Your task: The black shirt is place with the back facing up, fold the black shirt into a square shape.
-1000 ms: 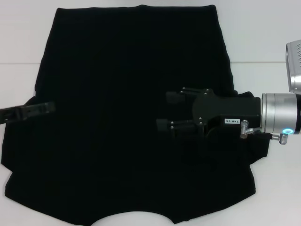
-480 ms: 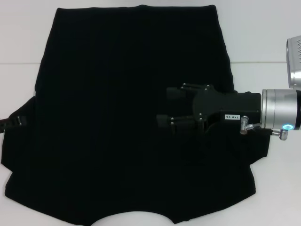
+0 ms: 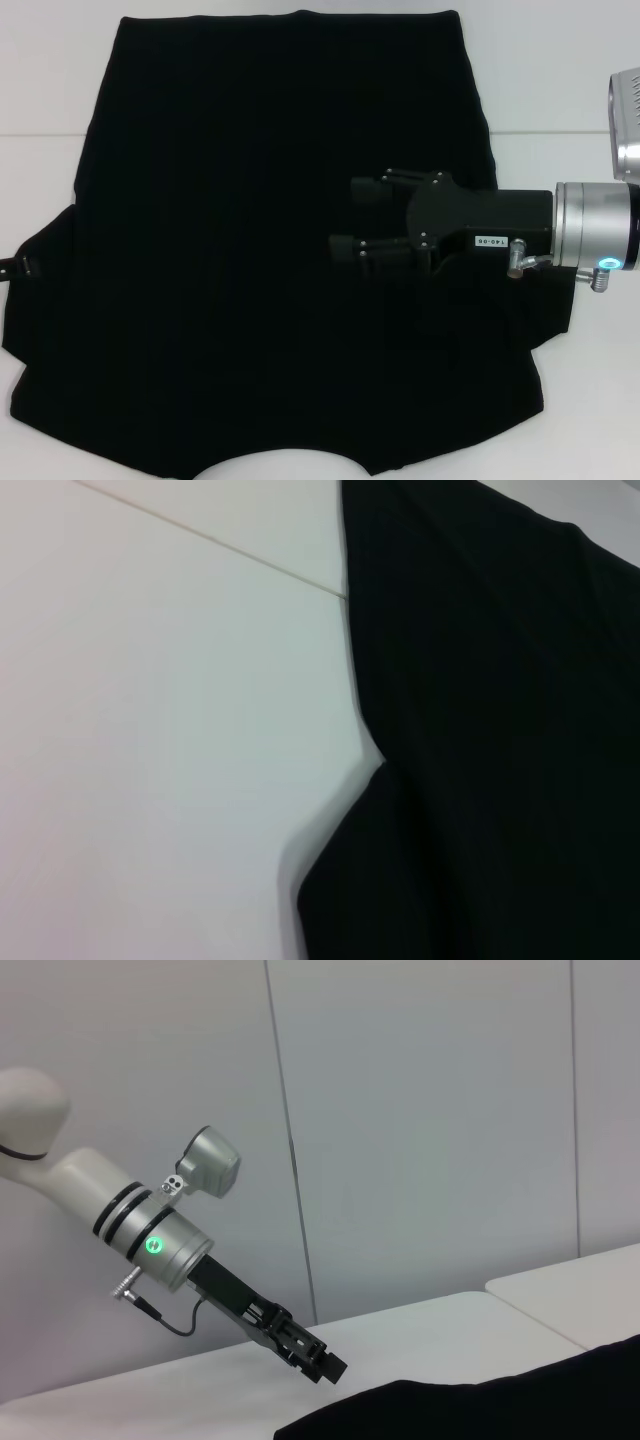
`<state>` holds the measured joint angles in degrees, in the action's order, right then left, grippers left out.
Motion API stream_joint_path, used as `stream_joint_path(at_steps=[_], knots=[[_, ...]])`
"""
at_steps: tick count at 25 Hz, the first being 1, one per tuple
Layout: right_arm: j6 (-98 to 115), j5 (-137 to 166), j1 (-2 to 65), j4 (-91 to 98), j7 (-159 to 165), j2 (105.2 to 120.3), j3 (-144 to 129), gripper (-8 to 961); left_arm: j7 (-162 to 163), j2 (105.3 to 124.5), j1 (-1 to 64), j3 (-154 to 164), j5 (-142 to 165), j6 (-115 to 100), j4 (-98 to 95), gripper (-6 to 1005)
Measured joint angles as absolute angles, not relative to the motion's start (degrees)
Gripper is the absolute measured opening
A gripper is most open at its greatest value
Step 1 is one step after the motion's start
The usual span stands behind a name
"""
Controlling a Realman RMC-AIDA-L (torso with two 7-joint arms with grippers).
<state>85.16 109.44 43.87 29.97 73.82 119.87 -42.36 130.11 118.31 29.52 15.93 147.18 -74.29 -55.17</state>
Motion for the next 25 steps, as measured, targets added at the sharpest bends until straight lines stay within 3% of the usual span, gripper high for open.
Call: stream_joint_path(at_steps=[25], knots=[[84.63, 108.63, 43.86, 29.53, 73.38, 119.97, -42.54, 899, 129.82, 119.22, 29.64, 20.40, 149.57, -68.14, -51.68, 839]])
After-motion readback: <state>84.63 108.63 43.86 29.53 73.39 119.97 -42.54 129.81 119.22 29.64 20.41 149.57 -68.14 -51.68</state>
